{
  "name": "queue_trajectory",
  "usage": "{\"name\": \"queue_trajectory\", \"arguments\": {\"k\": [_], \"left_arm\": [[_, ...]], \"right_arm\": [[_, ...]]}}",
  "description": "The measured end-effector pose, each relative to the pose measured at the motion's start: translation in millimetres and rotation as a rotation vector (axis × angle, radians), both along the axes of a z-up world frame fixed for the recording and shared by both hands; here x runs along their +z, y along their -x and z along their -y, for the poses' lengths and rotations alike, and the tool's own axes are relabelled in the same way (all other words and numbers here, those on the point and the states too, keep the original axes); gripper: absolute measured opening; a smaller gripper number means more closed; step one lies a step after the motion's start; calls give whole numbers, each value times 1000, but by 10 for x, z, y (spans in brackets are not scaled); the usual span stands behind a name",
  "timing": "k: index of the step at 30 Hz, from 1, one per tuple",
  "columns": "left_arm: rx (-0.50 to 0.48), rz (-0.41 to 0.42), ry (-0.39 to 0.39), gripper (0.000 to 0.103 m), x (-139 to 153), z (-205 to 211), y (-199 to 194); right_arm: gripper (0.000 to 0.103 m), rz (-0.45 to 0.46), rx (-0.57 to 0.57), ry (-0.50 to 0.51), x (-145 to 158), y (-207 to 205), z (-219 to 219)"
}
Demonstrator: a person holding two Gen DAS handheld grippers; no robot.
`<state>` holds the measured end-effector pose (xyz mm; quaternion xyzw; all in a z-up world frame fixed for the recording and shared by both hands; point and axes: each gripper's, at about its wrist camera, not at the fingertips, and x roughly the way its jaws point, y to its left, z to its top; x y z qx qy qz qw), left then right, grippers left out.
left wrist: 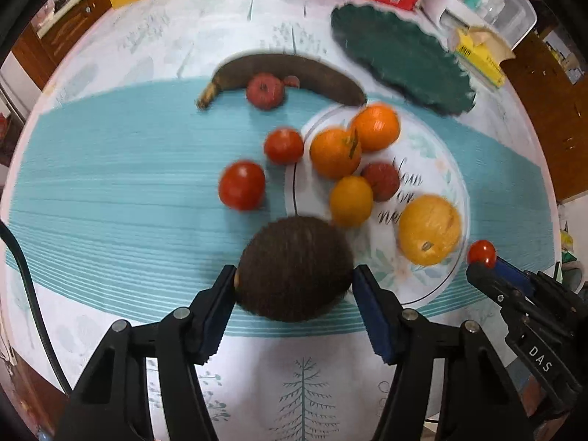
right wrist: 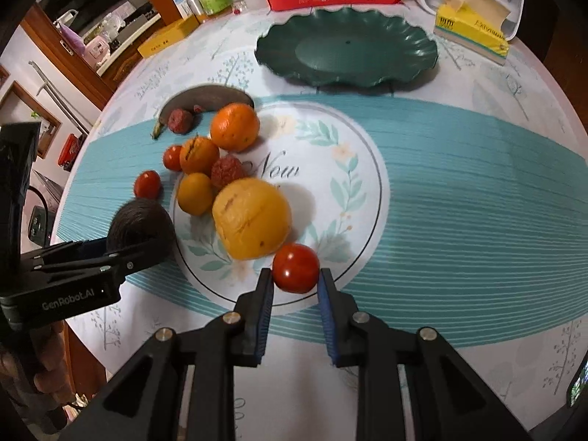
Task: Organize fruits
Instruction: 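Grasp the avocado with the left gripper while the right gripper grasps a cherry tomato, then lift and carry the avocado and cherry tomato with both grippers to the green plate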
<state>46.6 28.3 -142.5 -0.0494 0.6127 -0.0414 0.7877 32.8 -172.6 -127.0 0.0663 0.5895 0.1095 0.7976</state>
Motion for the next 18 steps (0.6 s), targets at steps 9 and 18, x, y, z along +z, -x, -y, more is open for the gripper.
{"name": "queue_trajectory", "arguments": {"k": [9, 18], "left_arm": [[-68, 133, 23, 0, 538, 118, -255], [-6, 55, 50, 10, 220, -108, -313]], "right_arm": [[24, 90, -24, -30, 315, -185, 148], [24, 55, -22, -57, 199, -158, 161]]}}
